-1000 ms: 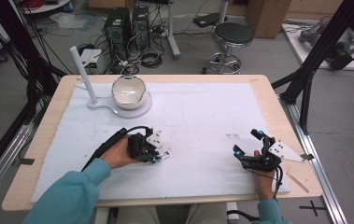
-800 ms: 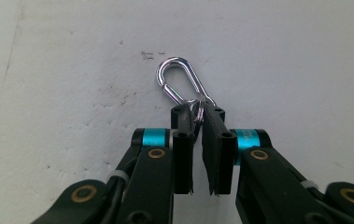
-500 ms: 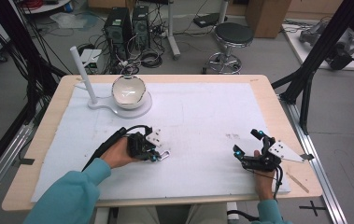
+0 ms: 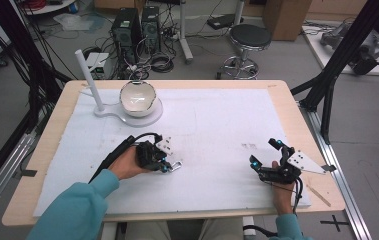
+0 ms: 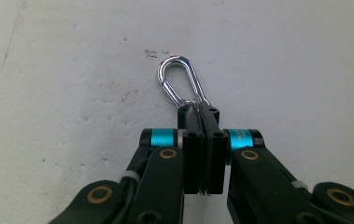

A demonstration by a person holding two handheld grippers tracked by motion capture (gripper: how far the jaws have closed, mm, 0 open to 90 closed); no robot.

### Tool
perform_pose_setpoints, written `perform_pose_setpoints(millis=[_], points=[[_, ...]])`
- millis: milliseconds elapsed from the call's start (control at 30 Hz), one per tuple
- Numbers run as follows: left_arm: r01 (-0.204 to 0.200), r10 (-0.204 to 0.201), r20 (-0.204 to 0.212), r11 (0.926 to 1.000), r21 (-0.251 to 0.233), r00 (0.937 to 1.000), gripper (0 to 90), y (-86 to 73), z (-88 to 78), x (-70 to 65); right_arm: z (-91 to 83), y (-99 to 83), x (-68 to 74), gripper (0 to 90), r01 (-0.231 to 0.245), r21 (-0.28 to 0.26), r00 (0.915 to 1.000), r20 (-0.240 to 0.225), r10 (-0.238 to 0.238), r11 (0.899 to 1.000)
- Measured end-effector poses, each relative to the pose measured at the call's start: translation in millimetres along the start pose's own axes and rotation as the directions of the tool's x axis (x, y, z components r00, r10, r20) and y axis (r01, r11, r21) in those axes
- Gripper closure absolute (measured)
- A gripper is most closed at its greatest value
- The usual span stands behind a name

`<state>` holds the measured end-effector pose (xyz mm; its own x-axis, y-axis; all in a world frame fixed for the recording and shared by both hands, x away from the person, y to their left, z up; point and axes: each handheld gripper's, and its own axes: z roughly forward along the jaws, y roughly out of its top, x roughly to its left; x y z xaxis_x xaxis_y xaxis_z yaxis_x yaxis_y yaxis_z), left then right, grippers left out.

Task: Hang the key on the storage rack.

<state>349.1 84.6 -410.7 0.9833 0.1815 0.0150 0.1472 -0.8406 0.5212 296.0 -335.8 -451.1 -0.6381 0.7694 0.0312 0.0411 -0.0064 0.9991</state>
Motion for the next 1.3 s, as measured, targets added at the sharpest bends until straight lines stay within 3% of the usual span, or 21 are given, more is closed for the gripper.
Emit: perform_pose_setpoints(millis=[100,267,567,667,700,733,867,967,1033,1067,1100,1167,1267,1300], points=[[0.014,-0.014,-0.004,0.9998,-0.013,0.9999,88.4,-0.3,-2.6,1.0,0.0,0.0,0.2,1.0,-0.003,0.001,1.0000,-0.002,0.003,1.000],[0.057,-0.057,-0.004,0.9953,-0.078,0.9983,88.5,-3.6,-14.9,5.5,-0.1,0.0,-0.1,1.0,-0.002,0.001,1.0000,0.000,0.002,1.000],[0.129,-0.139,-0.043,0.9733,-0.190,0.9893,88.5,-17.1,-46.4,16.9,0.1,0.0,-0.2,1.1,-0.005,0.002,1.0000,0.000,0.005,1.000],[0.165,-0.184,-0.061,0.9596,-0.227,0.9811,88.6,-24.0,-60.8,20.5,0.4,0.1,0.0,1.0,-0.006,0.005,1.0000,0.001,0.006,1.000],[0.178,-0.199,-0.065,0.9534,-0.244,0.9777,88.6,-26.8,-65.6,22.0,0.2,0.1,0.2,1.1,-0.007,0.007,1.0000,0.000,0.007,1.000],[0.203,-0.229,-0.074,0.9429,-0.264,0.9705,88.6,-29.9,-70.2,22.3,0.2,0.1,0.2,1.0,-0.006,0.008,1.0000,0.001,0.006,1.000],[0.232,-0.274,-0.097,0.9217,-0.311,0.9569,88.5,-40.8,-91.3,28.9,0.9,0.1,-0.3,1.1,0.000,0.002,1.0000,0.005,0.000,1.000],[0.235,-0.293,-0.119,0.9055,-0.353,0.9487,88.5,-45.3,-108.3,32.6,0.9,0.1,-0.4,1.1,-0.001,0.003,1.0000,0.005,0.001,1.000],[0.245,-0.314,-0.122,0.8867,-0.392,0.9415,88.6,-48.6,-119.8,36.2,1.2,0.0,-0.8,1.0,0.001,-0.001,1.0000,0.003,-0.001,1.000],[0.238,-0.313,-0.137,0.8879,-0.394,0.9400,88.5,-50.9,-126.7,39.0,0.9,0.1,-0.4,1.0,-0.001,0.003,1.0000,0.004,0.001,1.000],[0.242,-0.321,-0.139,0.8819,-0.404,0.9368,88.5,-53.5,-132.8,42.2,1.0,0.0,-0.4,1.0,-0.001,0.002,1.0000,0.003,0.001,1.000],[0.255,-0.345,-0.145,0.8665,-0.429,0.9274,88.5,-59.3,-144.9,48.0,0.8,0.1,0.5,1.0,-0.009,0.008,1.0000,0.003,0.009,1.000],[0.261,-0.369,-0.172,0.8550,-0.448,0.9136,88.5,-66.9,-162.1,56.4,1.1,0.1,0.1,1.1,-0.007,0.005,1.0000,0.002,0.007,1.000],[0.261,-0.377,-0.180,0.8482,-0.461,0.9083,88.5,-69.9,-167.5,58.8,1.4,0.1,-0.6,1.0,0.001,0.001,1.0000,0.004,-0.001,1.000]])
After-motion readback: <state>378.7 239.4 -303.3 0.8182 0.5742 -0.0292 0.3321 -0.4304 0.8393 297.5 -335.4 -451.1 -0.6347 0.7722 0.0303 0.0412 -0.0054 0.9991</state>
